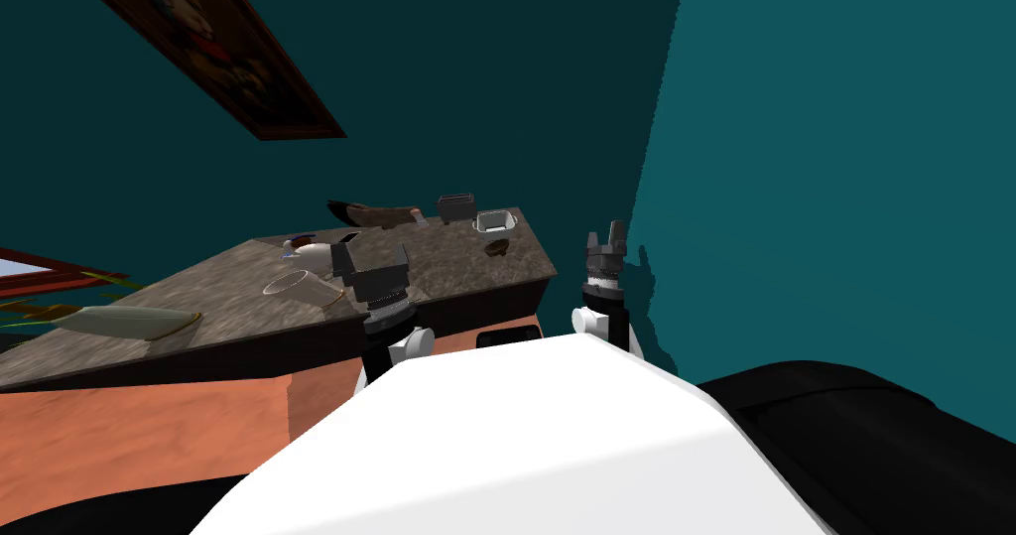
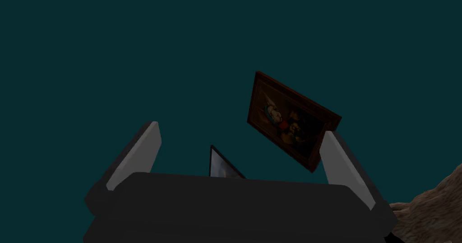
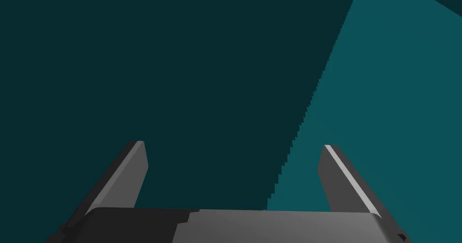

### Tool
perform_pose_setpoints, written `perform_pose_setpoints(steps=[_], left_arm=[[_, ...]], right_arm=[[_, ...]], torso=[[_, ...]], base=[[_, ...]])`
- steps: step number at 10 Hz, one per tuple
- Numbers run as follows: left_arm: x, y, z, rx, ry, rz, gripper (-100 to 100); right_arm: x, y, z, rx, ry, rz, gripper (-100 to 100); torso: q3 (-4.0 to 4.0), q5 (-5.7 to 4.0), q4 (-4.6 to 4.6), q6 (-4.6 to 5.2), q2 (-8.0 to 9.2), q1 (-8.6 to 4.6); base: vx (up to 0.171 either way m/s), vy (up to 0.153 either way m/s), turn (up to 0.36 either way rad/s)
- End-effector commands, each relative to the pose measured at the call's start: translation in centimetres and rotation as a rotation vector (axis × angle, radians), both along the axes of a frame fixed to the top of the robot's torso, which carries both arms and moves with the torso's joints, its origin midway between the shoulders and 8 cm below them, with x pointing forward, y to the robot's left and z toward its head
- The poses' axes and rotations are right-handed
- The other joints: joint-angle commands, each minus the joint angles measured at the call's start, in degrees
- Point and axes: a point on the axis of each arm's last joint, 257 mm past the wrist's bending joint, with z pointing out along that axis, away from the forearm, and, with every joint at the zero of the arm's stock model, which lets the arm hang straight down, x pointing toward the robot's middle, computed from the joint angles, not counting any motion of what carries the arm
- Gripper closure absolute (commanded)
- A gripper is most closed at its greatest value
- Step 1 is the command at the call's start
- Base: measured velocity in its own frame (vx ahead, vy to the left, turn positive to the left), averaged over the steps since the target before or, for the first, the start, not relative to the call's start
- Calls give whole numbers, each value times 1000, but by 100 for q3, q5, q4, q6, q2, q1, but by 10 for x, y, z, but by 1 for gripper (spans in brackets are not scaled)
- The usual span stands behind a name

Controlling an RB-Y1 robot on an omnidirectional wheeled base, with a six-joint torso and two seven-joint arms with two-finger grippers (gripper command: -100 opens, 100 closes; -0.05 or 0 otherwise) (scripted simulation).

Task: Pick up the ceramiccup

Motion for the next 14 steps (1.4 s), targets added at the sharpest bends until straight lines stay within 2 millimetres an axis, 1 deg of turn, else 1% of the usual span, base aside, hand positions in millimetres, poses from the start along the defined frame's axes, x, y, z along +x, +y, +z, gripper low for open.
perform_pose_setpoints(steps=[1, 4, 7, 8, 10, 11, 12, 13, 14], left_arm=[[0, 0, 0, 0, 0, 0, 0], [0, 0, 0, 0, 0, 0, 0], [0, 0, 0, 0, 0, 0, 0], [0, 0, 0, 0, 0, 0, 0], [0, 0, 0, 0, 0, 0, 0], [0, 0, 0, 0, 0, 0, 0], [0, 0, 0, 0, 0, 0, 0], [0, 0, 0, 0, 0, 0, 0], [0, 0, 0, 0, 0, 0, 0]], right_arm=[[4, 4, -2, -43, 12, 12, -100], [18, 18, -13, -177, 47, 39, -100], [40, 33, -29, -358, 81, 57, -100], [40, 33, -30, -361, 83, 59, -100], [57, 45, -39, -502, 91, 66, -100], [59, 44, -45, -506, 104, 67, -100], [69, 50, -49, -585, 106, 70, -100], [77, 56, -50, -655, 97, 71, -100], [81, 53, -61, -665, 123, 71, -100]], torso=[[0, 0, 0, 0, 0, 0], [3, 4, 1, -1, 5, 21], [5, 7, 2, -2, 9, 33], [4, 9, 2, -2, 6, 42], [4, 7, 2, -1, 8, 30], [6, 9, 2, -2, 10, 39], [7, 8, 3, 1, 12, 32], [8, 7, 3, -1, 14, 28], [7, 9, 3, -1, 11, 41]], base=[[-6, 21, 32], [-16, 65, 66], [-26, 99, 96], [-14, 86, 28], [-30, 96, 114], [-36, 84, 37], [-43, 74, 70], [-33, 119, 128], [-34, 101, 66]])
